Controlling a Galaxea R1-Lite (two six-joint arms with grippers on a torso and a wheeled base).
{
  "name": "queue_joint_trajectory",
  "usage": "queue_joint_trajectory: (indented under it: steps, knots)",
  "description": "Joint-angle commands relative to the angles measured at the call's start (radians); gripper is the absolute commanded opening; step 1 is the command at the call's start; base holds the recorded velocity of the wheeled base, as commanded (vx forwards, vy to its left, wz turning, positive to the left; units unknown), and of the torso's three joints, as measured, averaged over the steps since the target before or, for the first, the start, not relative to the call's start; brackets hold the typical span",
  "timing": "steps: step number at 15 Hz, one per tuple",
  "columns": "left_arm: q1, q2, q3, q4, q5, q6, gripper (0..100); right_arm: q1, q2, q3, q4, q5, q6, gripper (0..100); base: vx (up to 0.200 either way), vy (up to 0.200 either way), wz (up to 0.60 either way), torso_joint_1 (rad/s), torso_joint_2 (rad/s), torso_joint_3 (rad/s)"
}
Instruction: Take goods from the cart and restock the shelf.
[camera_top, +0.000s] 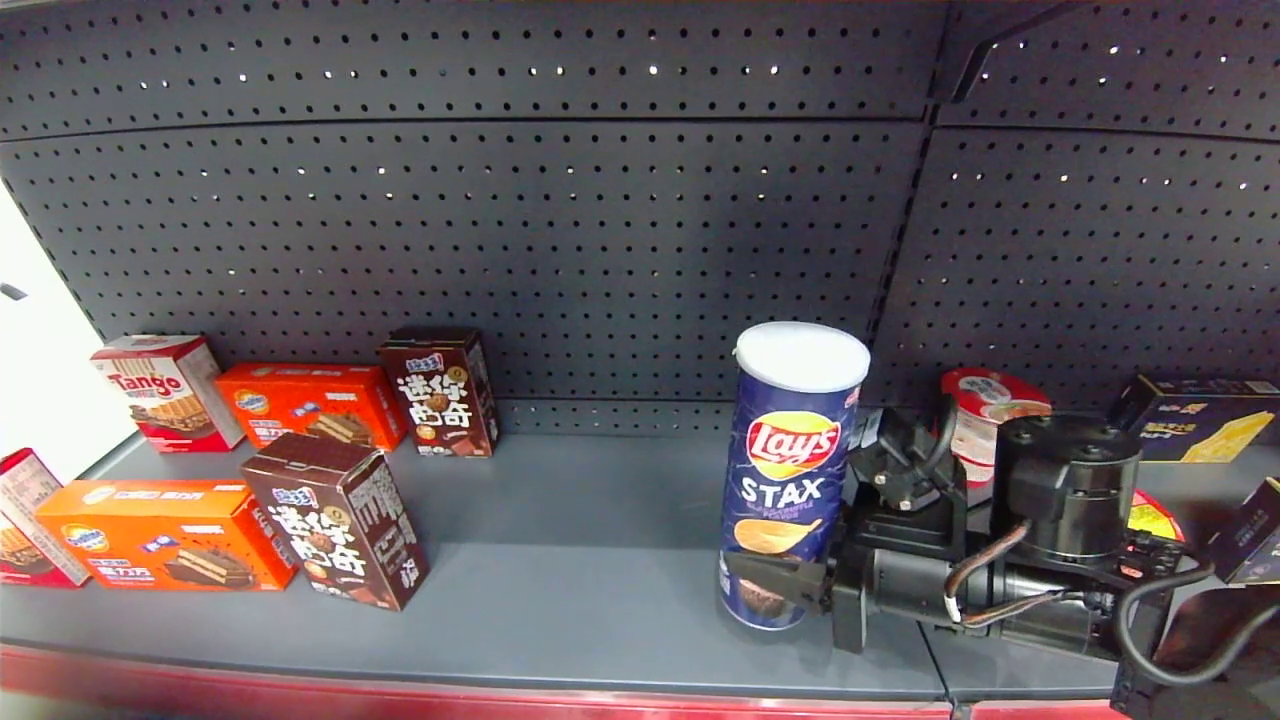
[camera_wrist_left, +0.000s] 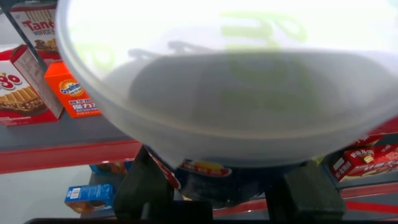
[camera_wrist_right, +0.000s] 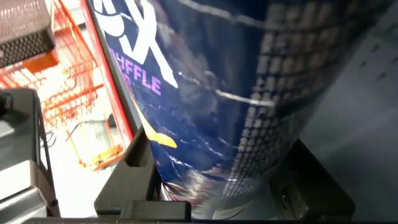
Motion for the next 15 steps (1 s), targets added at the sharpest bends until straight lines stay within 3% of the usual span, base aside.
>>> queue_joint_trajectory:
  steps: [1, 15]
  knots:
    - [0.000, 0.000, 0.000, 0.000, 0.001, -0.001, 0, 0.001, 0.050, 0.000, -0.008, 0.001, -0.002, 0, 0.000, 0.000, 0.00, 0.000, 0.00, 0.000]
    - [0.000, -0.008, 0.010, 0.003, 0.010, -0.001, 0, 0.001, 0.110, 0.026, -0.042, 0.001, -0.009, 0, 0.000, 0.000, 0.00, 0.000, 0.00, 0.000]
